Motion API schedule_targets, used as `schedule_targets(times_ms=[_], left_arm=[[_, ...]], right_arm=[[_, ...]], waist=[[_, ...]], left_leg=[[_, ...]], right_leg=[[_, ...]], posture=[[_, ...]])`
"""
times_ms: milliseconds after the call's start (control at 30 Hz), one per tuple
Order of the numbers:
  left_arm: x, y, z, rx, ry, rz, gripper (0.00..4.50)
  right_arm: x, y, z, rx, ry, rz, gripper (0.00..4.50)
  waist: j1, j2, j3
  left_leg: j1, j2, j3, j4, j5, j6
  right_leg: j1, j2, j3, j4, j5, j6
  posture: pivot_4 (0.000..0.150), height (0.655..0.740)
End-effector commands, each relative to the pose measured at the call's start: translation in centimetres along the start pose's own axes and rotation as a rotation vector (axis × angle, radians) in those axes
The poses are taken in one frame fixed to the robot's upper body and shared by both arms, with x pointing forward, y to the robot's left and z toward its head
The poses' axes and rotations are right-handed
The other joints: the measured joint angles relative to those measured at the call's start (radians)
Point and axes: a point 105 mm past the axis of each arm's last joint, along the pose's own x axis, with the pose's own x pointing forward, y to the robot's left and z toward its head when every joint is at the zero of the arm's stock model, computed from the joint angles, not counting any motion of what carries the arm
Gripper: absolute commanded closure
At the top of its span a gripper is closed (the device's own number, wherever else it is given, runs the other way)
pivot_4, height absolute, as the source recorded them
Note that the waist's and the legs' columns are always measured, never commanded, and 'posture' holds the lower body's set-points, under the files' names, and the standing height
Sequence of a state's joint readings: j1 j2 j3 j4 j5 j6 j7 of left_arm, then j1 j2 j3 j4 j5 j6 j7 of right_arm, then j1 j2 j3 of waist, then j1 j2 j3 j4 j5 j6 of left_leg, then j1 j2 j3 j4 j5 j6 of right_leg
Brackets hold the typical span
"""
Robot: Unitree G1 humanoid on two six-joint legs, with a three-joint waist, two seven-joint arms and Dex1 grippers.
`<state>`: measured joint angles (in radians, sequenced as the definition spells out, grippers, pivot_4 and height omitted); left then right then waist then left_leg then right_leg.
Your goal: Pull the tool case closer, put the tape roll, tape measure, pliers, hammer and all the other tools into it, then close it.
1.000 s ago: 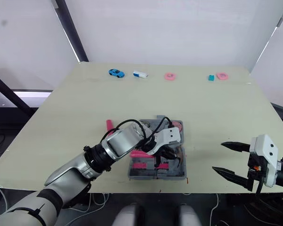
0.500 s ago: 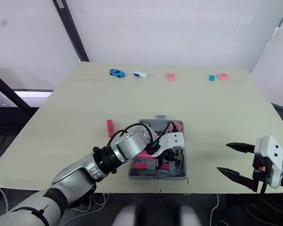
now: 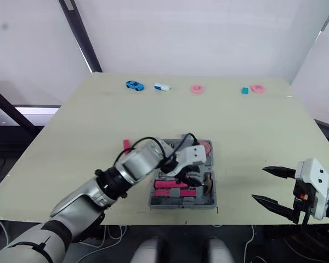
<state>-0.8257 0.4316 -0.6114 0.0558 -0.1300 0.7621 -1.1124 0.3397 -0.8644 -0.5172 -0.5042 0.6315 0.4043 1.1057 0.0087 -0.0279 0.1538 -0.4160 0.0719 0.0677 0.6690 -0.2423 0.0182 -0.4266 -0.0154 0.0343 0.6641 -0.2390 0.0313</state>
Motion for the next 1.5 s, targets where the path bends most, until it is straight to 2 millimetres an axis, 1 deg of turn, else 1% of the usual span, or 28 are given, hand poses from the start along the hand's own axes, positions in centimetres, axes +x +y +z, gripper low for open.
schedule_targets(times_ms=[33, 67, 100, 133, 167, 233, 300, 333, 367, 400, 567, 700, 800, 867, 900, 1033, 1100, 1133, 1200, 1267, 1367, 1433, 1500], left_arm=[[-2.0, 0.0, 0.8, -0.028, -0.163, -0.059, 1.81], [-2.3, 0.4, 0.3, -0.029, -0.189, -0.046, 1.81], [-2.6, 0.3, -0.5, -0.032, -0.205, -0.053, 1.81], [-2.7, 0.3, -0.8, -0.039, -0.237, -0.053, 1.81], [-2.7, 0.5, -1.2, -0.047, -0.268, -0.042, 2.02], [-2.5, 0.4, -1.7, -0.039, -0.295, -0.042, 2.55], [-2.0, 0.2, -2.7, -0.055, -0.304, -0.035, 3.45], [-1.7, 0.1, -3.3, -0.043, -0.305, -0.026, 3.98], [-1.4, 0.1, -3.7, -0.04, -0.313, -0.016, 4.37], [-1.2, 0.2, -4.0, -0.039, -0.322, 0.001, 4.46], [0.0, 0.2, -5.3, -0.02, -0.295, 0.026, 4.46], [1.2, 0.1, -7.1, -0.004, -0.228, 0.041, 4.46], [2.4, -0.8, -10.1, 0.038, -0.098, 0.023, 4.46], [2.8, -1.6, -11.6, 0.063, -0.048, -0.001, 4.46], [2.9, -1.9, -12.1, 0.069, -0.037, -0.007, 4.46], [3.2, -2.3, -13.5, 0.072, -0.022, 0.007, 4.46], [3.1, -2.1, -13.4, 0.058, -0.055, 0.034, 4.46], [2.7, -1.4, -12.0, 0.006, -0.142, 0.082, 4.46], [0.9, 0.0, -9.2, -0.093, -0.331, 0.179, 4.46], [-0.7, 0.7, -7.9, -0.144, -0.423, 0.251, 4.46], [-3.8, 1.8, -7.4, -0.233, -0.526, 0.413, 4.46], [-5.8, 2.1, -7.7, -0.288, -0.584, 0.533, 4.46], [-7.9, 2.2, -8.7, -0.359, -0.637, 0.67, 4.46]], right_arm=[[0.2, 0.1, 0.7, -0.039, -0.025, 0.005, 0.0], [0.3, 0.0, 0.7, -0.039, -0.026, 0.005, 0.0], [0.4, 0.0, 0.7, -0.04, -0.029, 0.006, 0.0], [0.4, -0.1, 0.7, -0.041, -0.03, 0.006, 0.0], [0.5, -0.2, 0.8, -0.043, -0.032, 0.007, 0.0], [0.5, -0.3, 0.8, -0.044, -0.033, 0.007, 0.0], [0.5, -0.4, 0.9, -0.046, -0.035, 0.007, 0.0], [0.6, -0.4, 0.9, -0.048, -0.036, 0.008, 0.0], [0.6, -0.4, 0.9, -0.048, -0.036, 0.009, 0.0], [0.6, -0.4, 1.0, -0.049, -0.037, 0.009, 0.0], [0.6, -0.5, 1.1, -0.054, -0.037, 0.014, 0.0], [0.6, -0.6, 1.1, -0.057, -0.034, 0.02, 0.0], [0.9, -0.6, 1.2, -0.059, -0.032, 0.034, 0.0], [1.1, -0.5, 1.3, -0.06, -0.034, 0.046, 0.0], [1.3, -0.5, 1.4, -0.06, -0.035, 0.05, 0.0], [1.9, -0.5, 1.4, -0.06, -0.04, 0.073, 0.0], [2.4, -0.5, 1.5, -0.063, -0.049, 0.082, 0.0], [2.8, -0.5, 1.6, -0.066, -0.062, 0.085, 0.0], [3.7, -0.8, 1.8, -0.07, -0.107, 0.067, 0.0], [4.5, -1.0, 2.0, -0.063, -0.147, 0.043, 0.0], [6.1, -1.6, 1.9, -0.042, -0.209, -0.019, 0.0], [7.1, -2.2, 1.4, -0.034, -0.227, -0.076, 0.0], [8.1, -2.6, 1.2, -0.017, -0.258, -0.117, 0.0]], waist=[[0.002, 0.0, 0.0], [0.003, 0.0, 0.0], [0.003, 0.0, 0.0], [0.003, 0.0, 0.0], [0.003, 0.0, 0.0], [0.005, 0.0, 0.0], [0.006, 0.0, 0.0], [0.006, 0.0, 0.0], [0.005, 0.0, 0.0], [0.005, 0.0, 0.0], [0.005, 0.0, 0.0], [0.004, 0.0, 0.0], [0.005, 0.001, -0.001], [0.005, 0.002, -0.003], [0.004, 0.002, -0.005], [0.003, 0.003, -0.009], [0.001, 0.004, -0.013], [-0.001, 0.005, -0.014], [-0.008, 0.006, -0.015], [-0.015, 0.005, -0.014], [-0.02, 0.004, -0.013], [-0.022, 0.005, -0.013], [-0.023, 0.005, -0.013]], left_leg=[[0.0, 0.0, 0.0, 0.0, 0.0, 0.0], [0.0, 0.0, 0.001, 0.0, 0.0, 0.0], [0.0, 0.0, 0.001, 0.0, 0.0, 0.0], [0.0, 0.0, 0.001, 0.0, 0.0, 0.0], [0.0, 0.0, 0.001, 0.0, 0.0, 0.0], [0.0, 0.0, 0.001, 0.0, 0.0, 0.0], [0.0, 0.0, 0.001, 0.001, 0.0, 0.0], [0.0, 0.0, 0.001, 0.001, 0.0, 0.0], [0.0, 0.0, 0.001, 0.001, 0.0, 0.0], [0.0, 0.0, 0.001, 0.001, 0.0, 0.0], [0.0, 0.0, 0.001, 0.001, 0.0, 0.0], [0.0, 0.0, 0.001, 0.001, 0.0, 0.0], [0.001, 0.0, 0.0, 0.001, 0.0, 0.0], [0.003, 0.0, 0.0, 0.001, 0.0, 0.0], [0.004, 0.0, 0.0, 0.001, 0.0, 0.0], [0.013, 0.0, 0.001, -0.001, 0.0, 0.0], [0.018, 0.0, 0.002, -0.002, 0.0, 0.0], [0.018, 0.0, 0.003, -0.002, 0.0, 0.0], [0.019, 0.001, 0.004, -0.002, 0.0, 0.0], [0.018, 0.001, 0.003, -0.002, 0.0, 0.0], [0.017, 0.001, 0.003, -0.002, 0.0, 0.0], [0.017, 0.001, 0.003, -0.002, 0.0, 0.0], [0.017, 0.001, 0.004, -0.002, 0.0, 0.0]], right_leg=[[0.0, 0.0, 0.0, 0.0, 0.0, 0.0], [0.0, 0.0, 0.0, 0.0, 0.0, 0.0], [0.0, 0.0, 0.0, 0.0, 0.0, 0.0], [0.0, 0.0, 0.0, 0.0, 0.0, 0.0], [0.0, 0.0, 0.0, 0.0, 0.001, -0.001], [0.0, 0.0, 0.0, 0.0, 0.002, -0.002], [0.0, 0.0, 0.0, 0.0, 0.002, -0.002], [0.0, 0.0, 0.0, 0.0, 0.002, -0.002], [0.001, 0.0, 0.0, 0.0, 0.002, -0.002], [0.001, 0.0, 0.001, 0.0, 0.002, -0.002], [0.001, 0.0, 0.001, 0.0, 0.002, -0.002], [0.001, 0.0, 0.001, 0.0, 0.002, -0.002], [0.002, 0.0, 0.0, 0.0, 0.002, -0.002], [0.005, 0.0, 0.0, -0.001, 0.002, -0.002], [0.006, 0.0, 0.0, -0.001, 0.002, -0.002], [0.015, 0.0, 0.001, -0.002, -0.001, -0.003], [0.017, 0.0, 0.002, -0.002, -0.002, -0.002], [0.017, 0.0, 0.003, -0.002, -0.002, -0.001], [0.017, 0.0, 0.003, -0.001, -0.002, -0.001], [0.016, 0.0, 0.003, -0.001, -0.002, -0.001], [0.016, 0.0, 0.003, 0.0, -0.002, -0.001], [0.016, 0.0, 0.003, 0.0, -0.001, 0.0], [0.016, 0.0, 0.004, -0.001, -0.001, 0.0]], posture=[[0.15, 0.74], [0.15, 0.74], [0.15, 0.74], [0.15, 0.74], [0.15, 0.74], [0.15, 0.74], [0.15, 0.74], [0.15, 0.74], [0.15, 0.74], [0.15, 0.74], [0.15, 0.74], [0.15, 0.74], [0.15, 0.74], [0.15, 0.74], [0.15, 0.74], [0.15, 0.74], [0.15, 0.74], [0.15, 0.74], [0.15, 0.74], [0.15, 0.74], [0.15, 0.74], [0.15, 0.74], [0.15, 0.74]])
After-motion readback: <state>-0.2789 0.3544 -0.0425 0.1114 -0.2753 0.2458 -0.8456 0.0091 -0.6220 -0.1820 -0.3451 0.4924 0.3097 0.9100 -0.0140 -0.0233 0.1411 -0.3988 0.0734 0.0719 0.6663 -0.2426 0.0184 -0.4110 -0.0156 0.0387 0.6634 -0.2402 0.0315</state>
